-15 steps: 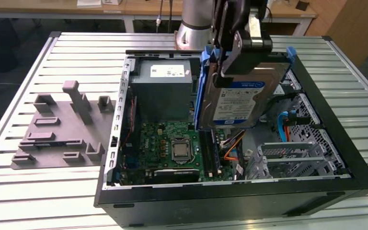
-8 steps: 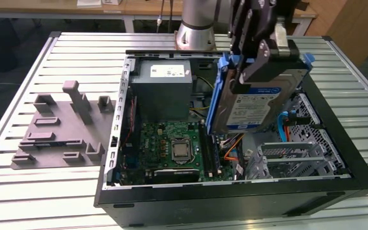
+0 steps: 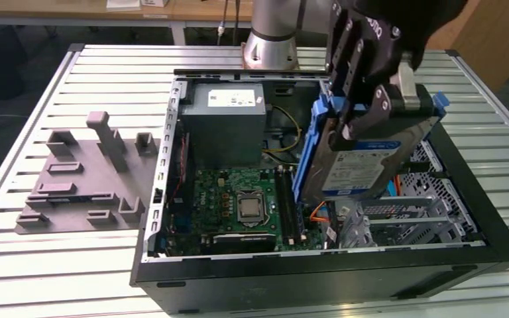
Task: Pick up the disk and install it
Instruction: 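Insert the disk into the insertion slot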
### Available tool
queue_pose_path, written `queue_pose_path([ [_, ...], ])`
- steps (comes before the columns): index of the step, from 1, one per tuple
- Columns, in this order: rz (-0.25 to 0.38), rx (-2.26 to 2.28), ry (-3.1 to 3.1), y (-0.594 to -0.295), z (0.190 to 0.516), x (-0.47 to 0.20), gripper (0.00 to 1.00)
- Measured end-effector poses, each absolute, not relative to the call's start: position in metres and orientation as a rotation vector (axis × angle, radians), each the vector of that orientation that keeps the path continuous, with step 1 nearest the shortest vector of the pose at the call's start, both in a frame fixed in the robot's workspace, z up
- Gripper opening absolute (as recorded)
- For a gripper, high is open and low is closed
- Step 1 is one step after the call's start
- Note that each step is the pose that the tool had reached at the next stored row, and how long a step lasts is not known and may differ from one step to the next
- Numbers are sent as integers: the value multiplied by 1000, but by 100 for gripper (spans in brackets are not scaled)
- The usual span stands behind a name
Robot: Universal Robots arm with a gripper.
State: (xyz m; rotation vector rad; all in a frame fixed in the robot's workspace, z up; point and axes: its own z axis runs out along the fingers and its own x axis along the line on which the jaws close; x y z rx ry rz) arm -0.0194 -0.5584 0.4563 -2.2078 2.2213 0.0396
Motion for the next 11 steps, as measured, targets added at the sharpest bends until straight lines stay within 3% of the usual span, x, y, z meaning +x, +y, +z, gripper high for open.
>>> queue_pose_path([
  [11,39,-2207,2222,-563,449,18,36],
])
